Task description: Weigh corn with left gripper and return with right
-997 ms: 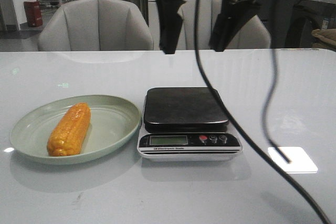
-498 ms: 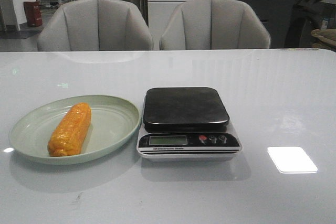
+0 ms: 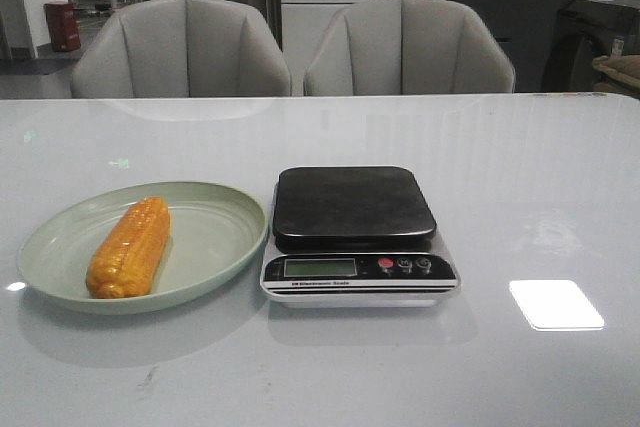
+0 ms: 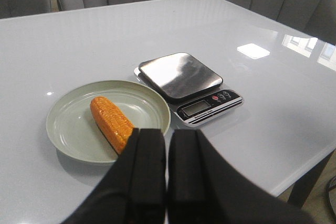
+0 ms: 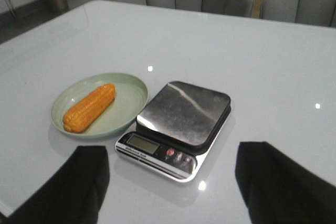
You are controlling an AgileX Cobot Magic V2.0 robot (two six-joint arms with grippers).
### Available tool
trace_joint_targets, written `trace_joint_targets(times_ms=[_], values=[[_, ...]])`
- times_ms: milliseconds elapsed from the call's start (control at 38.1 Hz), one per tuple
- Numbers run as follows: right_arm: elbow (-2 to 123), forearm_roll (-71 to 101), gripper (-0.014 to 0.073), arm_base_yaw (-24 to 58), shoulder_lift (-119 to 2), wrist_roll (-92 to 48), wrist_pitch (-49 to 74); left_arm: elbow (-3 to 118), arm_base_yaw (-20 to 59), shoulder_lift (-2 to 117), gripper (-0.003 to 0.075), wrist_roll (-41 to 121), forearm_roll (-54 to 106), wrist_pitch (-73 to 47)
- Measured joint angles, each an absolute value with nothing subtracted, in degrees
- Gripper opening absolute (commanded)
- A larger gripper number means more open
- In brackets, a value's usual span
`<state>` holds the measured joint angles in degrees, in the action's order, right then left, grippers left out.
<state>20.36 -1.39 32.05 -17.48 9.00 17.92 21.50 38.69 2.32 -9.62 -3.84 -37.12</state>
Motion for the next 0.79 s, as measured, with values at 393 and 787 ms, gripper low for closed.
trace_joint_targets(times_ms=[393, 787], values=[[8.3, -1.87, 0.014, 32.05, -10.89, 9.02, 2.12, 21.5, 38.69, 2.32, 0.0124, -9.62, -3.84, -37.12], [7.84, -1.87, 0.0165, 32.05, -10.89, 9.02, 1.81, 21.41, 38.69, 2.32, 0.0125, -9.62, -3.84, -37.12]])
